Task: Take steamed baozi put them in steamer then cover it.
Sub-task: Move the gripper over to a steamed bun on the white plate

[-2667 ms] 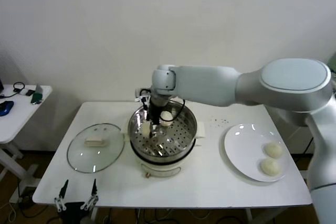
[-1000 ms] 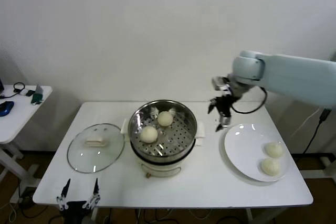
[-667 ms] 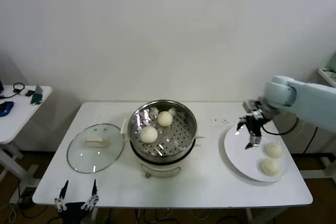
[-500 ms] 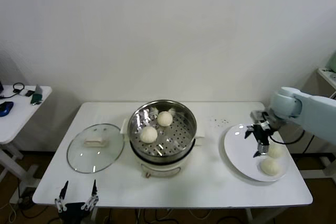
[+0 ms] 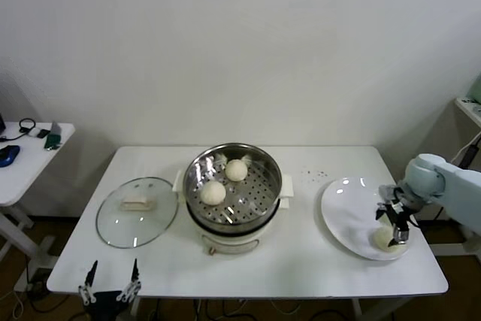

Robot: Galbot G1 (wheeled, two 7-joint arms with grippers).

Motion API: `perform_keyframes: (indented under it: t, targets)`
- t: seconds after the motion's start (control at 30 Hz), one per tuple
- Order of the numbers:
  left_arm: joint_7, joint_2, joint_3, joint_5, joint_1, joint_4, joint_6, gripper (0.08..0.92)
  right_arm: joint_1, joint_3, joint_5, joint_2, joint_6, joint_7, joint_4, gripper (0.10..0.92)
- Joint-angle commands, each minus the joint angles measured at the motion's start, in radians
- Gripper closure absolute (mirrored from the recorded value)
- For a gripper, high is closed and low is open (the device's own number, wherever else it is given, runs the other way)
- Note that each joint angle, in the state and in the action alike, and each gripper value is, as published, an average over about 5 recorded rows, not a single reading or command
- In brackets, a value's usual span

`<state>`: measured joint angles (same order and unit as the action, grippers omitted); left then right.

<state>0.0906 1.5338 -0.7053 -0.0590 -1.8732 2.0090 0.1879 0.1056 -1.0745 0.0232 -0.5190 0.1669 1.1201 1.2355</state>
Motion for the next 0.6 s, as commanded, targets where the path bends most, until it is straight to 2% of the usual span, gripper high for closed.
perform_keyframes:
  t: [0.03, 0.37, 0.6]
  targets:
    - [0.001, 0.002, -0.001, -0.003, 0.0, -0.002, -0.003, 0.177, -0.101, 0.089, 0.067, -0.01, -0.015, 0.007, -0.06, 0.203]
    - [0.002, 0.001, -0.008, -0.002, 0.001, -0.005, -0.005, 0.177, -0.092, 0.075, 0.063, -0.032, -0.014, 0.026, -0.073, 0.205]
    - [0.003, 0.0, -0.008, -0.001, 0.001, -0.003, -0.004, 0.177, -0.057, 0.053, 0.039, -0.042, -0.016, 0.027, -0.077, 0.299]
